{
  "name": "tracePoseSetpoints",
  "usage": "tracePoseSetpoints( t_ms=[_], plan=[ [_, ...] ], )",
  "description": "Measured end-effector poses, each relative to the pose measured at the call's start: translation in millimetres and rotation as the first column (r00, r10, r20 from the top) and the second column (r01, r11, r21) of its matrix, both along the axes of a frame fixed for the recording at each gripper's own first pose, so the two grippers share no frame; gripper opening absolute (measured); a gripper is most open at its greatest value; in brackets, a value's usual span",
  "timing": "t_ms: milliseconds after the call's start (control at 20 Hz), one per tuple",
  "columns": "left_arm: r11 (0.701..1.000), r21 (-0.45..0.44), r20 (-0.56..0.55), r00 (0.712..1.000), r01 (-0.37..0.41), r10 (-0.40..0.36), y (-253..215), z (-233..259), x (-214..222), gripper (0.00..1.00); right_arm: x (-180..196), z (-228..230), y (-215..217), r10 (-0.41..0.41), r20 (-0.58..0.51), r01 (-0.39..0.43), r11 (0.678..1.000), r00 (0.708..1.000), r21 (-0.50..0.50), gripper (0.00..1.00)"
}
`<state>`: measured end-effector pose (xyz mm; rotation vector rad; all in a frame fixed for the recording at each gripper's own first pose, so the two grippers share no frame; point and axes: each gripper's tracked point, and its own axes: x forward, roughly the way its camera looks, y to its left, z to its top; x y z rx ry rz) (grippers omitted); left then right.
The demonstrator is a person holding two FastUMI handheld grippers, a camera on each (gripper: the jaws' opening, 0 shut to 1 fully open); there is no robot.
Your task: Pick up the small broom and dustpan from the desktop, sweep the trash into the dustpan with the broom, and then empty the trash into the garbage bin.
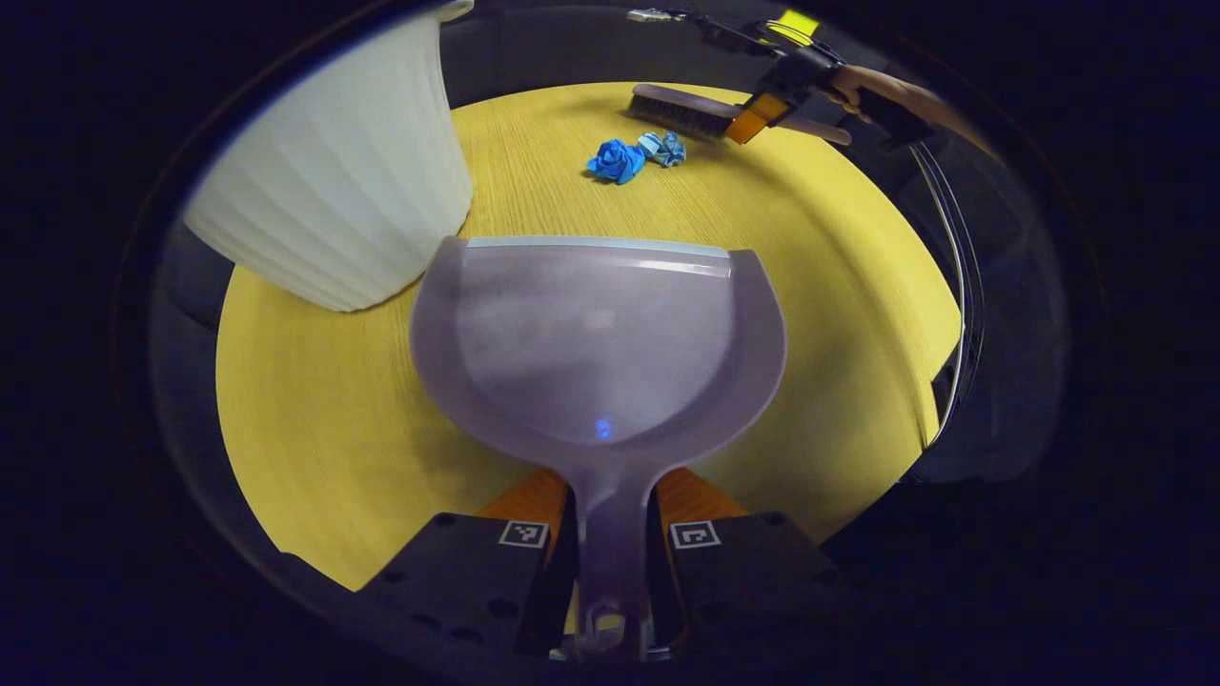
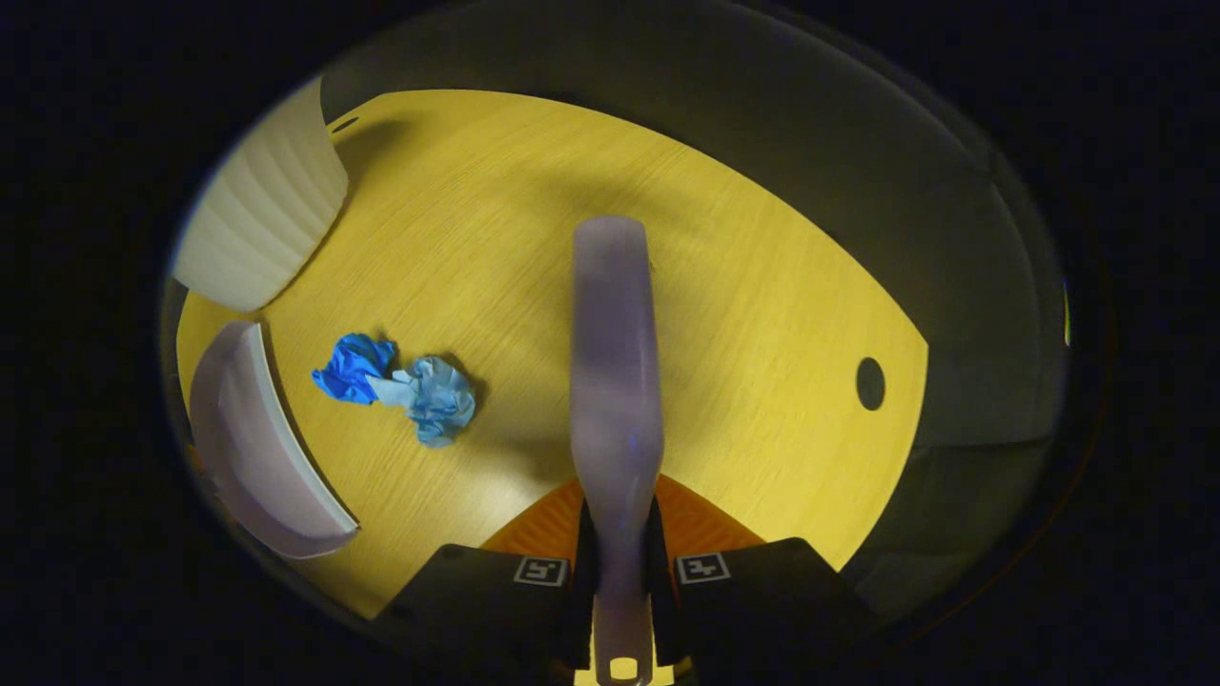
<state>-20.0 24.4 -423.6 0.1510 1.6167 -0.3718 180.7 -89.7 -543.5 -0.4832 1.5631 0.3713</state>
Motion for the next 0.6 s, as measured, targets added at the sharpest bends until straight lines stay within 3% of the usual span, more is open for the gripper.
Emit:
tracePoseSetpoints(
  t_ms=[100, 150, 250, 350, 600],
  plan=[
    [1.0, -0.003, -0.014, 1.0, -0.017, 0.017, -0.6, 1.0, -0.8, 0.29, -4.5, -11.2, 6.9, 0.064, -0.02, -0.064, 0.998, 0.998, 0.001, 0.27],
    [0.999, -0.012, -0.022, 0.999, -0.034, 0.034, -2.1, 2.3, -0.9, 0.31, -0.6, -10.5, 14.7, 0.137, -0.001, -0.137, 0.991, 0.991, 0.011, 0.27],
    [0.999, -0.018, -0.033, 0.998, -0.049, 0.049, -2.7, 3.4, -0.5, 0.3, -20.9, -7.5, 41.6, 0.239, -0.066, -0.232, 0.967, 0.969, 0.104, 0.27],
    [0.999, -0.013, -0.029, 0.999, -0.041, 0.041, -2.0, 4.5, 0.4, 0.3, -38.4, -4.1, 51.6, 0.357, -0.099, -0.343, 0.929, 0.929, 0.14, 0.27],
    [0.999, -0.014, -0.024, 0.999, -0.044, 0.043, -1.7, 2.0, -2.6, 0.31, -41.6, 1.8, 61.2, 0.554, -0.131, -0.528, 0.829, 0.823, 0.186, 0.27]
  ],
)
